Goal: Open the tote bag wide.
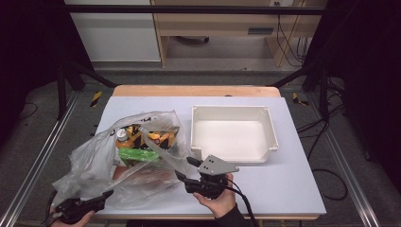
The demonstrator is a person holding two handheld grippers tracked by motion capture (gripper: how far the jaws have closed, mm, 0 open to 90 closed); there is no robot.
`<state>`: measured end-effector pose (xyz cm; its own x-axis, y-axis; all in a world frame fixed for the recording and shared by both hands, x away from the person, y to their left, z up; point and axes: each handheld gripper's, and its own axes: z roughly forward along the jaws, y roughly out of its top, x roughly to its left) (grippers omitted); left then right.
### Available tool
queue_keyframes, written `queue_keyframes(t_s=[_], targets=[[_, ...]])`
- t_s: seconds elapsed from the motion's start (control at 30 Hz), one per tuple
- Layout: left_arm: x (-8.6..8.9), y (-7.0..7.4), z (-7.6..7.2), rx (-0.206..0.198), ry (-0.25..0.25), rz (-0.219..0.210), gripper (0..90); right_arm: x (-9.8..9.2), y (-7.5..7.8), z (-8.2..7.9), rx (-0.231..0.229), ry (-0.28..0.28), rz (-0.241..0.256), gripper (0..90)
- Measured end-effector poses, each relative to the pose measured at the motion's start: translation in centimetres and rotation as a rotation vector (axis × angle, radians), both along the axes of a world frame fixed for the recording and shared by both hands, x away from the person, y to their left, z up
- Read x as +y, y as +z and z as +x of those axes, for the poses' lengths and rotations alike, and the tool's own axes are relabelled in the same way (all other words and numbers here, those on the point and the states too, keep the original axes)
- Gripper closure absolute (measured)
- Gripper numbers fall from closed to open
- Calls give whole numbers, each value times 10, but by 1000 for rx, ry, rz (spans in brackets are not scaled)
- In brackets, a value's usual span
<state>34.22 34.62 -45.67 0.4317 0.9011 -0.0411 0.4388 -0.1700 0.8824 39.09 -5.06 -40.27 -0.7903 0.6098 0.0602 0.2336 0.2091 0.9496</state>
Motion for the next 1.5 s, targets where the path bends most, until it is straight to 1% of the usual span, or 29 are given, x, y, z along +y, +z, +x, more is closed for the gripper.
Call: queue_keyframes(t_s=[0.03, 0.07, 0.13, 0.17, 0.2, 0.23, 0.3, 0.37, 0.53, 0.67, 0.7, 0.73, 0.77, 0.8, 0.83, 0.87, 0.9, 0.97, 1.0, 1.1, 1.13, 1.17, 1.2, 1.23, 1.27, 1.3, 1.33, 1.4, 1.5], targets=[[1, 1, -2, -10, 8, -23, 181, 0, 0, 0, 0, 0, 0, 443], [3, 1, -4, -17, 5, -38, 172, 3, 2, 0, -14, -1, -3, 475], [6, 3, -8, -36, 7, -66, 160, 8, 4, 2, -19, -8, -20, 597], [8, 5, -10, -49, 9, -77, 150, 11, 2, 6, 0, -4, -34, 720], [10, 8, -13, -57, -4, -72, 150, 11, 2, 6, 0, -4, -34, 720], [12, 11, -15, -73, -4, -81, 149, 12, 1, 7, 10, -8, -43, 770], [12, 18, -20, -113, 0, -118, 143, 11, -2, 10, 28, -11, -48, 840], [12, 25, -24, -146, 2, -128, 137, 9, -6, 13, 58, -15, -42, 881], [10, 41, -35, -213, -8, -152, 129, 8, -9, 15, 70, -18, -44, 886], [9, 58, -38, -255, -24, -190, 113, 9, -12, 17, 77, -22, -64, 884], [8, 63, -38, -267, -26, -194, 113, 9, -12, 17, 77, -22, -64, 884], [7, 73, -37, -282, -39, -204, 112, 10, -13, 18, 83, -23, -66, 884], [7, 73, -37, -282, -39, -204, 112, 10, -13, 18, 83, -23, -66, 884], [6, 78, -36, -289, -40, -201, 112, 10, -13, 18, 83, -22, -67, 884], [4, 83, -35, -299, -38, -195, 111, 10, -13, 18, 84, -20, -68, 884], [2, 92, -32, -315, -27, -201, 114, 11, -14, 18, 85, -19, -72, 885], [2, 92, -32, -315, -27, -201, 118, 11, -14, 18, 87, -20, -73, 884], [1, 100, -27, -328, -12, -196, 123, 11, -15, 18, 90, -19, -74, 884], [1, 102, -24, -329, 7, -191, 134, 11, -15, 18, 89, -17, -76, 884], [5, 105, -14, -325, 51, -201, 206, 11, -15, 17, 87, -15, -78, 885], [6, 104, -12, -321, 63, -186, 261, 10, -15, 16, 86, -16, -76, 886], [7, 102, -10, -307, 72, -168, 344, 9, -15, 16, 85, -16, -75, 886], [7, 97, -7, -284, 85, -141, 447, 6, -15, 16, 90, -22, -75, 887], [7, 97, -7, -284, 85, -141, 506, 6, -15, 16, 90, -22, -75, 887], [8, 89, -4, -255, 98, -127, 556, 3, -16, 16, 95, -25, -78, 887], [8, 89, -4, -255, 98, -127, 592, 3, -16, 16, 95, -25, -78, 887], [9, 85, -2, -241, 107, -117, 592, 1, -17, 16, 97, -25, -81, 887], [11, 76, 1, -208, 120, -110, 668, -2, -19, 15, 105, -29, -87, 888], [14, 61, 9, -161, 146, -83, 732, -6, -25, 15, 120, -31, -96, 888]])
